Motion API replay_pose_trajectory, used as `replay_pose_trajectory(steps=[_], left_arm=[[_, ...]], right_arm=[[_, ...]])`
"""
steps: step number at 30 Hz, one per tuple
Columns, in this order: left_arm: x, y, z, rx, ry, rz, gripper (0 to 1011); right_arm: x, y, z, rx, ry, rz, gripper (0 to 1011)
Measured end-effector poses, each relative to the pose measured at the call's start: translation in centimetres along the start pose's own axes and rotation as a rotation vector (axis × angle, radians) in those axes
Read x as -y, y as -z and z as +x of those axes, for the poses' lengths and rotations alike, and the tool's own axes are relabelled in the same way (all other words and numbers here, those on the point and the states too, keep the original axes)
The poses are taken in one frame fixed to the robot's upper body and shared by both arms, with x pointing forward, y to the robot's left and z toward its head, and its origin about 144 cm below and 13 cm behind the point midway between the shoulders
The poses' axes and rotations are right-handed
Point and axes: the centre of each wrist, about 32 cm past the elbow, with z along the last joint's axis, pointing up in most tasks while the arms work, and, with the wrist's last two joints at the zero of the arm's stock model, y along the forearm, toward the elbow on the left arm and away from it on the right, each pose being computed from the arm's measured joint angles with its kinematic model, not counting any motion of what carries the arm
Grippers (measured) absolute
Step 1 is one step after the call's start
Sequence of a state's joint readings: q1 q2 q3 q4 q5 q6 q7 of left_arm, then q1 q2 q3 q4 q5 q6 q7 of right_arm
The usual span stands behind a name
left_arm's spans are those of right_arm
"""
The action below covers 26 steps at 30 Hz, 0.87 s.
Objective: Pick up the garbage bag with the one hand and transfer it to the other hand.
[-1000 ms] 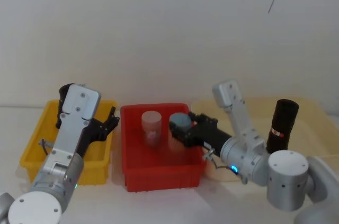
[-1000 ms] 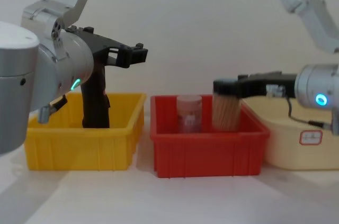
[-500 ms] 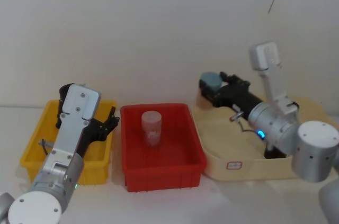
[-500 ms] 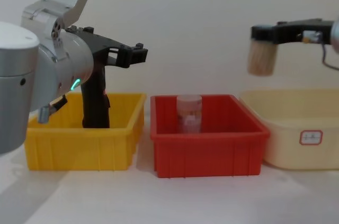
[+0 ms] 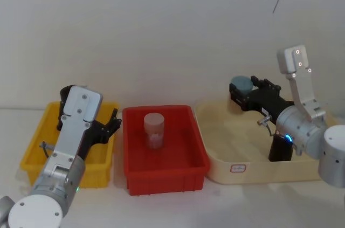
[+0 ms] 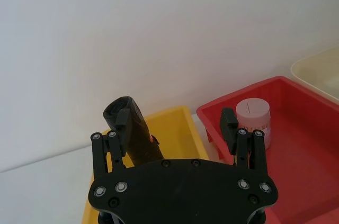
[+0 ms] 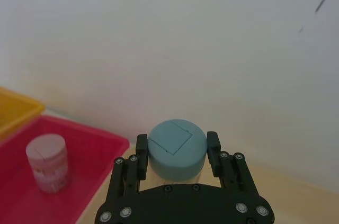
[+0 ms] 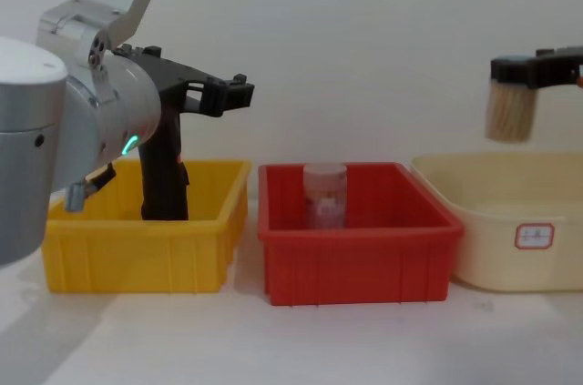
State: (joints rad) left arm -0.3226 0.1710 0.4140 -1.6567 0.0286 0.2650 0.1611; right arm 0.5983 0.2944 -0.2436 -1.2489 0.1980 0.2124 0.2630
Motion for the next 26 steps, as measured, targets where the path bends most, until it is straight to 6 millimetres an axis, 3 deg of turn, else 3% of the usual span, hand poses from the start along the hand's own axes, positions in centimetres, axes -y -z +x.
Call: replay_pose_trajectory(steps=[5, 12, 17, 26], left_arm=[[0.0, 0.0, 0.0, 0.0, 0.0, 0.0, 1001], [0.0, 0.0, 0.0, 0.0, 0.0, 0.0, 1001], [0.0, 0.0, 0.0, 0.0, 0.0, 0.0, 1001], [0.0, 0.0, 0.0, 0.0, 0.0, 0.0, 1001]], right_arm=[[0.4, 0.7, 0.3, 0.008, -0.011, -0.03, 672], [1.0, 1.6, -0.1, 0.026, -0.052, -0.08, 893], [1.5, 1.9, -0.3, 0.032, -0.061, -0.098, 998], [2.8, 2.1, -0.5, 0.029, -0.051, -0.099, 1001]])
